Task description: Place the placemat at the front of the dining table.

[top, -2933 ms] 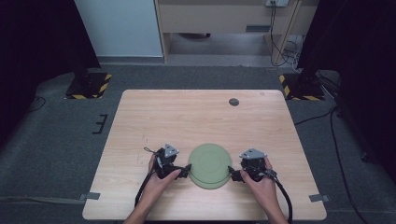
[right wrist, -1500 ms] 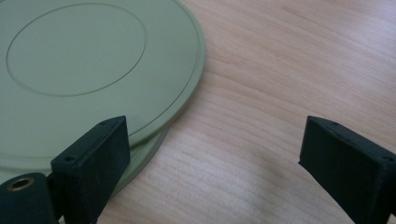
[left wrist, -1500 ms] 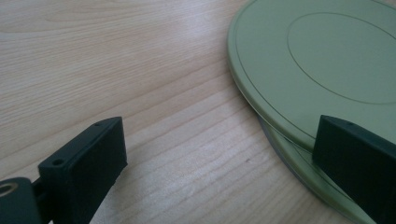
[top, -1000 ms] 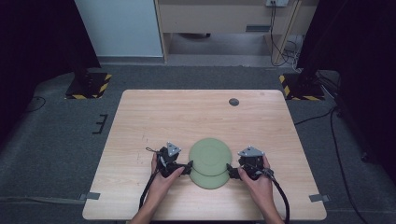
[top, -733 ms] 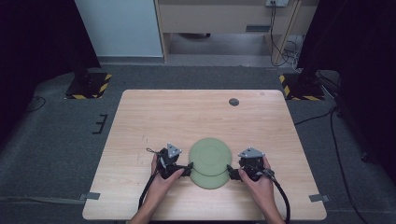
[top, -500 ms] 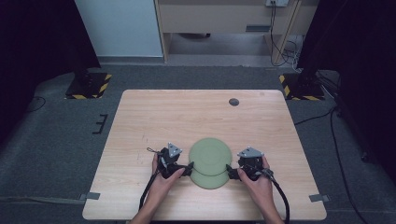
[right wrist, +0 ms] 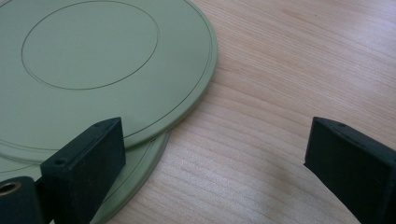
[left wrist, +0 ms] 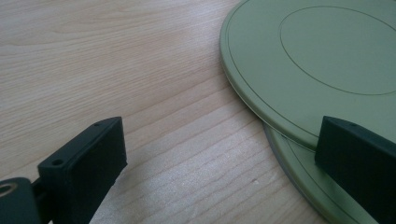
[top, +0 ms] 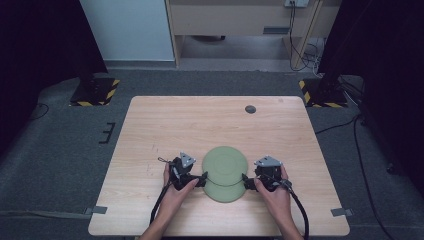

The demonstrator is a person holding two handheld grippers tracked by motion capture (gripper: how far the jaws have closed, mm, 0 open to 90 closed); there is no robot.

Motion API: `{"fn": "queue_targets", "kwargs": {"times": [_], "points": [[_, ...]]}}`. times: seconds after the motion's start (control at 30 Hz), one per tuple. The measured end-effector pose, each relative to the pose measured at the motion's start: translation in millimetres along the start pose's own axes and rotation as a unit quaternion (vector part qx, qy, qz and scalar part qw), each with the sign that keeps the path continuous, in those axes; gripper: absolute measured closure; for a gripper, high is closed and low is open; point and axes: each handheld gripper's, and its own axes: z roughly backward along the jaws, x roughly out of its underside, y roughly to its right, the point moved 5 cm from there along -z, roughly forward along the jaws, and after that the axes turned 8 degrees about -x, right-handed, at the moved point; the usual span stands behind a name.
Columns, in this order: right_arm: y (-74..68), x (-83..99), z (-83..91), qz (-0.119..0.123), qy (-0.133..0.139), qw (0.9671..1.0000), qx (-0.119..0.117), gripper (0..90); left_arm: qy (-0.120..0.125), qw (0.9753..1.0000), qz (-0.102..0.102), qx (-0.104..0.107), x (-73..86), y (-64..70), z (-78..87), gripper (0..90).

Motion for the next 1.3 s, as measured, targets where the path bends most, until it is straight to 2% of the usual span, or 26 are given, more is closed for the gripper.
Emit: {"fn": "queue_targets", "kwargs": {"times": [0.1, 0.23, 0.3, 0.37, 0.4, 0.43, 0.47, 0.53, 0.63, 0.77, 0.93, 1.03, 1.13, 1.23, 1.3], "points": [[0.3, -0.6, 1.8, 0.002, -0.003, 1.0, 0.001, 7.9, 0.005, 0.9999, 0.009, 0.008, -1.3, -1.5, 1.5, 2.4], [3.7, -3.1, 5.7, 0.005, -0.002, 1.0, -0.002, 9.5, 0.009, 0.9999, 0.011, 0.009, -6.6, -4.5, 5.4, 2.3], [7.7, -4.7, 7.4, 0.009, -0.019, 0.9997, -0.01, 9.2, 0.013, 0.9998, 0.013, 0.01, -9.9, -6.8, 8.5, 2.3], [8.8, -6.6, 8.4, 0.014, -0.024, 0.9995, -0.012, 9.1, 0.014, 0.9997, 0.014, 0.011, -11.8, -8.5, 10.1, 2.3], [11.1, -11.7, 10.3, 0.01, -0.027, 0.9993, -0.026, 8.7, 0.014, 0.9997, 0.014, 0.013, -12.3, -9.6, 9.9, 2.5], [11.1, -11.7, 10.3, 0.01, -0.027, 0.9993, -0.026, 8.7, 0.014, 0.9997, 0.014, 0.013, -12.3, -9.6, 9.9, 2.5], [15.1, -18.1, 10.9, 0.014, -0.038, 0.9984, -0.039, 8.5, 0.006, 0.9998, 0.012, 0.017, -11.5, -10.7, 8.8, 2.5], [19.5, -24.8, 11.6, 0.013, -0.046, 0.9979, -0.045, 9.0, 0.001, 0.9997, 0.01, 0.023, -12.9, -13.3, 10.6, 2.4], [23.5, -30.8, 12.4, 0.008, -0.047, 0.9977, -0.049, 9.1, 0.006, 0.9996, 0.013, 0.025, -16.5, -16.0, 14.0, 2.4], [27.7, -49.7, 11.6, 0.012, -0.059, 0.9963, -0.061, 9.5, 0.002, 0.9996, 0.003, 0.028, -23.8, -18.4, 15.2, 2.1], [28.6, -72.6, 2.9, 0.023, -0.073, 0.9942, -0.075, 10.5, -0.001, 0.9996, 0.003, 0.028, -29.1, -18.6, 8.3, 2.1], [30.3, -86.2, -6.0, 0.018, -0.079, 0.9926, -0.09, 11.7, -0.008, 0.9995, 0.0, 0.029, -27.8, -16.0, 3.2, 2.1], [32.4, -96.8, -15.4, 0.017, -0.085, 0.992, -0.092, 13.3, -0.013, 0.9994, -0.006, 0.032, -26.2, -13.3, -0.1, 2.1], [31.9, -102.0, -25.6, 0.009, -0.102, 0.99, -0.097, 12.4, -0.016, 0.9992, -0.009, 0.036, -24.4, -10.1, -3.2, 2.2], [30.7, -104.3, -31.0, 0.01, -0.095, 0.99, -0.104, 13.4, -0.018, 0.999, -0.01, 0.039, -23.4, -7.8, -4.5, 2.2]]}}
